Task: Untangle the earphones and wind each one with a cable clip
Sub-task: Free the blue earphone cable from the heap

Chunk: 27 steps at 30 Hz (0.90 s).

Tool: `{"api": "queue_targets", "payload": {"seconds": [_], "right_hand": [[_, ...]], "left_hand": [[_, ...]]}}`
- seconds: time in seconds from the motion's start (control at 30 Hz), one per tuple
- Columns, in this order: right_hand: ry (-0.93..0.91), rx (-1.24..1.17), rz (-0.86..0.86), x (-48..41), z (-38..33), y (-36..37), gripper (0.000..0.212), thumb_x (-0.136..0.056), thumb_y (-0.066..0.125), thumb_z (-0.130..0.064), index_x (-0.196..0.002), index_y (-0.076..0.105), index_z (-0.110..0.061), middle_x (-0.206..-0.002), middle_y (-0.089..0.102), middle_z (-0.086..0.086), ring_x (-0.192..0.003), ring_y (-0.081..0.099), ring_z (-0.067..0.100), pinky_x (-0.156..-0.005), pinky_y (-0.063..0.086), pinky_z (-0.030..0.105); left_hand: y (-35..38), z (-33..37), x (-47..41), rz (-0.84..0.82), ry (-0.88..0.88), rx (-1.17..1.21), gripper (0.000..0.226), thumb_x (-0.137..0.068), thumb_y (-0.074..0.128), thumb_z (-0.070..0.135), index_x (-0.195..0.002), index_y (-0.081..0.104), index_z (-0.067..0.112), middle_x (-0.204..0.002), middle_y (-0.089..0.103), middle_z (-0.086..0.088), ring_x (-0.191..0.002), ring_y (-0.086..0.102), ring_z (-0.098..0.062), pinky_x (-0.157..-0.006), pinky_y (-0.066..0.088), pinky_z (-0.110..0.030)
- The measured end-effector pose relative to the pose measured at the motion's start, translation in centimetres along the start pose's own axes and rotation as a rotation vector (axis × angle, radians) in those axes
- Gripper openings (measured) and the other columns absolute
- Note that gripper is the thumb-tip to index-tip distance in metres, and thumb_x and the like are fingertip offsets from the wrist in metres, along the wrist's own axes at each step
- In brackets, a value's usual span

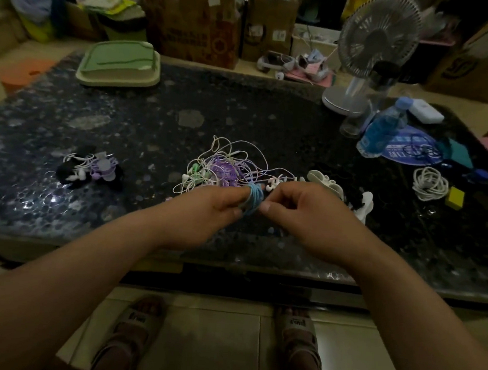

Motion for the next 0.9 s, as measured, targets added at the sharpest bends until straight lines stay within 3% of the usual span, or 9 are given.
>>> {"api": "queue_targets", "payload": {"seconds": [0.1, 0.17, 0.2, 0.27, 0.33, 0.4, 0.5, 0.7, 0.9], "right_hand": [[-0.041, 0.001, -0.008, -0.1, 0.4, -1.0, 0.014, -0.093, 0.075, -0.037, -0.082, 0.073, -0.029, -0.069, 0.068, -0.016, -0.061, 0.060, -0.001, -0.055, 0.045, 0.015], [-0.055, -0.100, -0.038, 0.1, 0.6, -1.7, 0.013, -0.093, 0.076, -0.036, -0.084, 0.074, -0.027, -0.071, 0.069, -0.011, -0.060, 0.058, -0.001, -0.055, 0.044, 0.015], [-0.054, -0.199, -0.068, 0.2, 0.8, -1.9, 0.011, -0.093, 0.076, -0.032, -0.086, 0.075, -0.024, -0.069, 0.068, -0.010, -0.059, 0.057, -0.002, -0.055, 0.043, 0.014], [-0.048, -0.407, -0.146, 0.5, 1.1, -2.0, 0.008, -0.094, 0.074, -0.021, -0.087, 0.074, -0.016, -0.068, 0.066, -0.010, -0.060, 0.056, 0.002, -0.057, 0.042, 0.015], [-0.049, -0.516, -0.243, 0.6, 1.5, -1.8, 0.008, -0.093, 0.075, -0.021, -0.088, 0.074, -0.015, -0.076, 0.067, 0.001, -0.068, 0.053, 0.021, -0.062, 0.039, 0.026], [-0.037, -0.571, -0.295, 0.6, 1.9, -1.7, 0.007, -0.092, 0.075, -0.021, -0.090, 0.075, -0.014, -0.083, 0.068, 0.010, -0.073, 0.055, 0.025, -0.066, 0.043, 0.028], [0.020, -0.684, -0.304, 0.4, 2.3, -1.6, 0.006, -0.091, 0.069, -0.015, -0.091, 0.072, -0.010, -0.081, 0.070, 0.008, -0.069, 0.064, 0.014, -0.061, 0.051, 0.020], [0.098, -0.906, -0.129, -0.2, 2.6, 0.9, 0.024, -0.088, 0.068, -0.023, -0.108, 0.076, -0.013, -0.104, 0.076, 0.012, -0.094, 0.068, 0.026, -0.087, 0.060, 0.037], [0.079, -0.743, 0.088, 0.0, 0.2, 3.0, 0.027, -0.107, 0.052, -0.008, -0.117, 0.076, -0.013, -0.107, 0.079, 0.010, -0.101, 0.073, 0.015, -0.094, 0.059, 0.033]], "left_hand": [[0.7, 0.8, 0.4, -0.143, -0.004, 0.006, 0.034, -0.111, 0.047, 0.030, -0.140, 0.055, 0.044, -0.113, 0.068, 0.018, -0.101, 0.064, -0.002, -0.096, 0.054, -0.038], [0.8, 1.9, 0.8, -0.239, 0.011, 0.119, 0.040, -0.112, 0.044, 0.025, -0.147, 0.050, 0.042, -0.096, 0.069, 0.031, -0.078, 0.062, 0.005, -0.084, 0.052, -0.022], [0.6, 2.3, 1.0, -0.278, 0.021, 0.187, 0.040, -0.112, 0.042, 0.020, -0.147, 0.050, 0.038, -0.086, 0.069, 0.031, -0.064, 0.056, 0.001, -0.077, 0.050, -0.026], [0.4, 2.7, 1.3, -0.307, 0.056, 0.290, 0.037, -0.113, 0.039, 0.016, -0.140, 0.054, 0.036, -0.076, 0.070, 0.023, -0.056, 0.046, -0.013, -0.073, 0.045, -0.039], [0.6, 2.8, 1.4, -0.342, 0.077, 0.351, 0.033, -0.113, 0.040, 0.019, -0.129, 0.064, 0.034, -0.064, 0.063, 0.004, -0.056, 0.040, -0.026, -0.067, 0.041, -0.038], [1.2, 3.0, 1.6, -0.403, 0.083, 0.384, 0.030, -0.113, 0.041, 0.022, -0.129, 0.066, 0.028, -0.074, 0.061, -0.015, -0.057, 0.038, -0.028, -0.061, 0.038, -0.034], [1.9, 3.2, 1.7, -0.455, 0.135, 0.497, 0.039, -0.109, 0.043, 0.021, -0.145, 0.057, 0.027, -0.115, 0.072, -0.007, -0.058, 0.040, -0.024, -0.060, 0.039, -0.031], [0.2, 3.0, 1.3, -0.285, 0.185, 1.080, 0.043, -0.103, 0.047, 0.024, -0.143, 0.061, 0.021, -0.112, 0.065, -0.007, -0.062, 0.045, -0.012, -0.060, 0.042, -0.020], [-0.3, 2.1, 0.0, -0.039, 0.082, 1.193, 0.038, -0.109, 0.039, 0.020, -0.138, 0.062, 0.016, -0.098, 0.061, -0.001, -0.063, 0.043, -0.012, -0.060, 0.042, -0.022]]}}
Point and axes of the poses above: each hand's wrist, its own x-axis away from the middle knuckle, its own y-axis out of the palm, z = x × y, the point moved 5 cm from there along -x, towards the middle knuckle
